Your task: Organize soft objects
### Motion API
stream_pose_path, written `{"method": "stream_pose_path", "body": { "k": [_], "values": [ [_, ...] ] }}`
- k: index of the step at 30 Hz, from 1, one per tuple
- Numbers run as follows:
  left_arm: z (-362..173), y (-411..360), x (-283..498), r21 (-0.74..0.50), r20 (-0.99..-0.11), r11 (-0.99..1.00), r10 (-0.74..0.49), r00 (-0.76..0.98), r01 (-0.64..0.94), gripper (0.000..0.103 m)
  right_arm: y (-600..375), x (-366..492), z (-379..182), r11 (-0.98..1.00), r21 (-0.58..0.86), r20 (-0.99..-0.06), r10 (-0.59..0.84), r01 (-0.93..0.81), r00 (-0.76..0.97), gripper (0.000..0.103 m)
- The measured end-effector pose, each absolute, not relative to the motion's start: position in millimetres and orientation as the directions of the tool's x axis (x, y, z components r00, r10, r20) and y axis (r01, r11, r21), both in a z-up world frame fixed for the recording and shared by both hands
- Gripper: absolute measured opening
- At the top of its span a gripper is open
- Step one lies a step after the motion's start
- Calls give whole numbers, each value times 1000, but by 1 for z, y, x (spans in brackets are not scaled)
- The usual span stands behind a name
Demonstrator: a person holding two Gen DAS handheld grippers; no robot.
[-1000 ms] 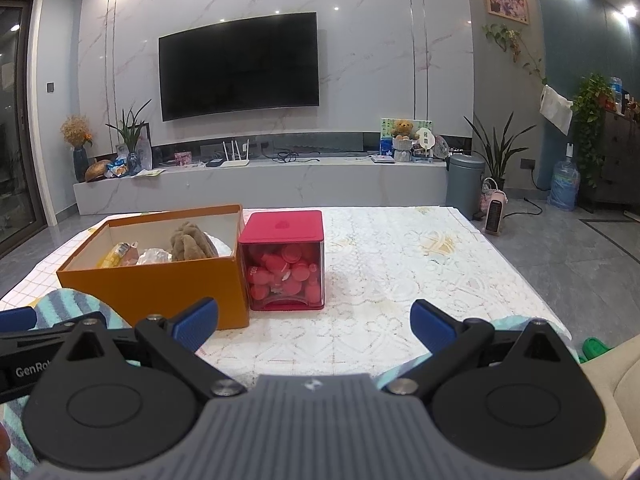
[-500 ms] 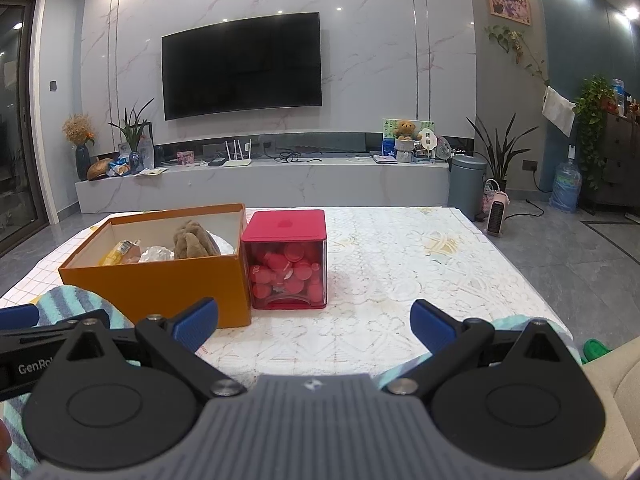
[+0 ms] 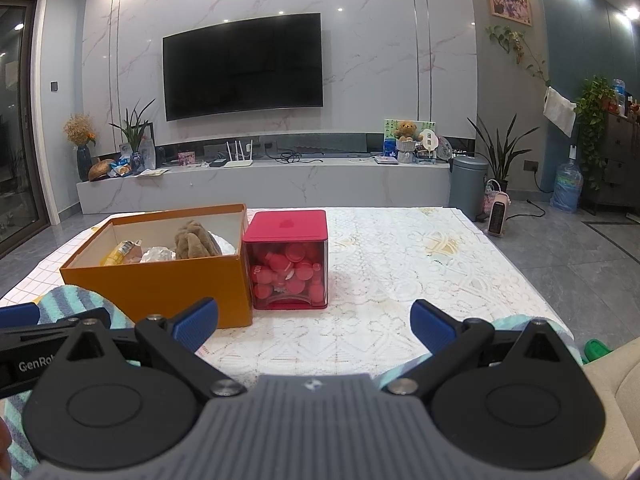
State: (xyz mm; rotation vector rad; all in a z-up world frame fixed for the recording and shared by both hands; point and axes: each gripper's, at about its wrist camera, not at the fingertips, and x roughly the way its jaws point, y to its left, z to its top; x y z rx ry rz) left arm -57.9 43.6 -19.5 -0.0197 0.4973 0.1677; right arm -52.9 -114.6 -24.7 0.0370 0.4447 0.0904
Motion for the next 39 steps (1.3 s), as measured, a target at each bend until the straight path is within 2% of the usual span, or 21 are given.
{"method": "stream_pose_path", "body": {
  "k": [39],
  "values": [
    [-24,43,-59,19,-479,986,155,864,-166,96,-117,-53,-27,993,59,-443,114,-98,889,100]
  ]
}}
